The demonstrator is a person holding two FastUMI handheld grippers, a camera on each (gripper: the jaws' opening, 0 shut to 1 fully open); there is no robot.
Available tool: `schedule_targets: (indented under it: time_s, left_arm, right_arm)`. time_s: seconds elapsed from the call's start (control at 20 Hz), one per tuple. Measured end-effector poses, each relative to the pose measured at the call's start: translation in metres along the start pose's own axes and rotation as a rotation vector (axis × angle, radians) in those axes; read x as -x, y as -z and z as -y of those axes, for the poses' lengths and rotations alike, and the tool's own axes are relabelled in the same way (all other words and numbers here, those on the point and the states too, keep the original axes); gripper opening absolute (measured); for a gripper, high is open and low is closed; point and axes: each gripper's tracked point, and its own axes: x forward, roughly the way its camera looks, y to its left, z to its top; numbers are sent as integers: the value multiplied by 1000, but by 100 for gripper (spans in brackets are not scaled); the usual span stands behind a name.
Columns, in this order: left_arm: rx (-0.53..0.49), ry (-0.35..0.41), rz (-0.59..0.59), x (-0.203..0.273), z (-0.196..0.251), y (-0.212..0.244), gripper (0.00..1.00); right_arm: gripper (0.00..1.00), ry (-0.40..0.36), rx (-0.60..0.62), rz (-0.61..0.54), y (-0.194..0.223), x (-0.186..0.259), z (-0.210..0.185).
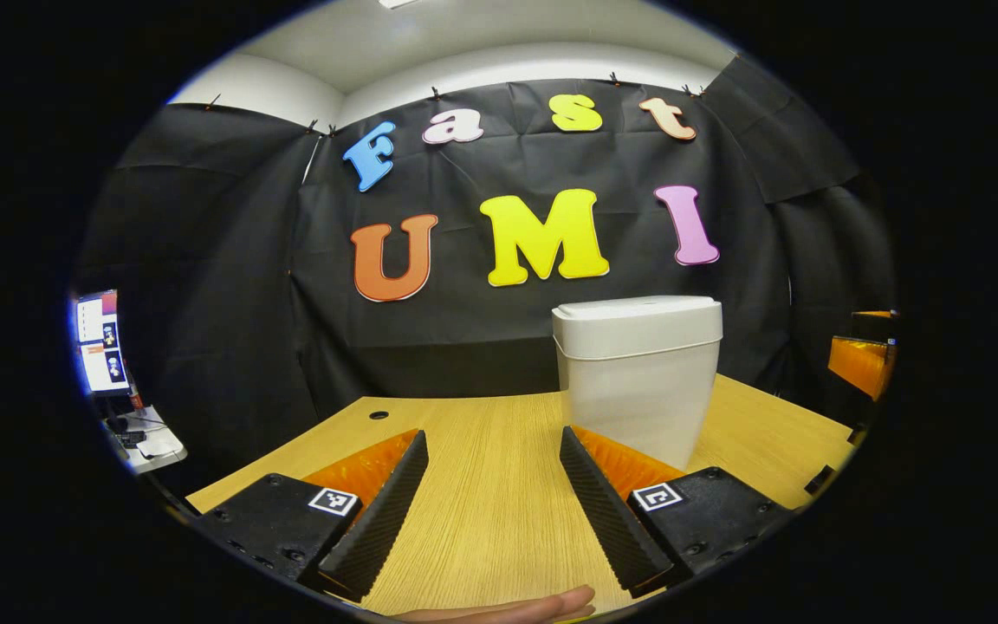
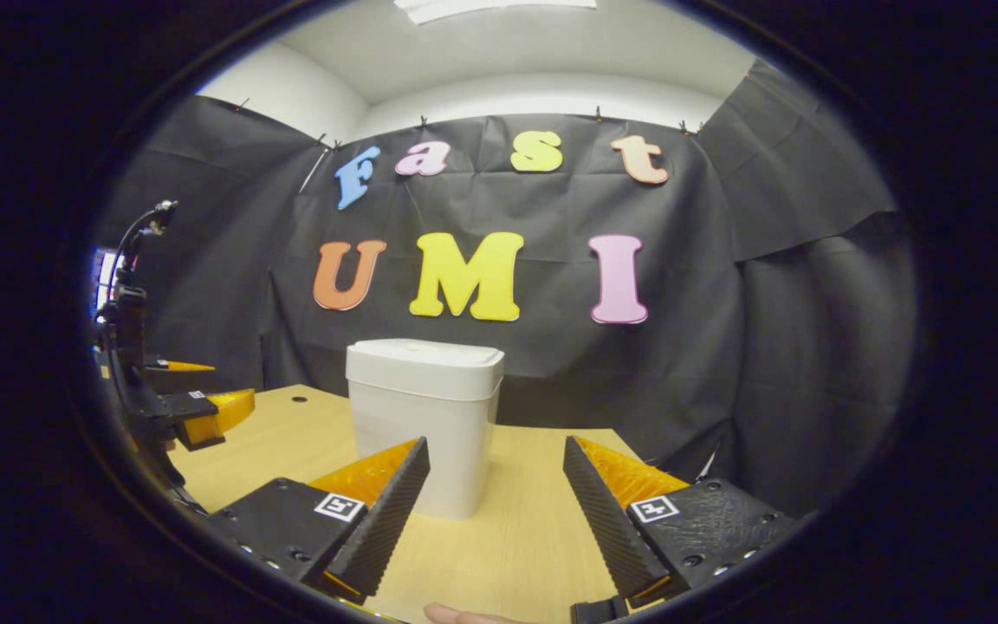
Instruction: Press the lid of the desktop garbage bin to open it, pick up the crumpled paper on the desktop and throw it into the bin, then pick up the pop can on the desktop and drop it into the bin, and finally close the garbage bin lid.
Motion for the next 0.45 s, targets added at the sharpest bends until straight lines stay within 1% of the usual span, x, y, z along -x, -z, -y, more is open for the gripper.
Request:
schedule_targets:
  time_s: [0.15, 0.3, 0.35, 0.4, 0.45]
  left_arm:
    - [36, 0, 1, 1, -1, -1, 99]
    - [35, -8, -3, 2, -4, 0, 99]
    - [36, -10, -2, 2, -3, 0, 99]
    - [41, -8, -1, 2, -1, 0, 99]
    - [53, -11, -5, 1, -1, 0, 99]
  right_arm:
    - [98, -7, 8, 6, 0, 2, -6]
    - [98, -18, 7, 1, 2, 1, -9]
    - [95, -14, 6, 0, 2, -1, -6]
    - [98, 0, 0, -1, 1, -4, 0]
    - [95, 10, -6, -3, 2, -5, 5]
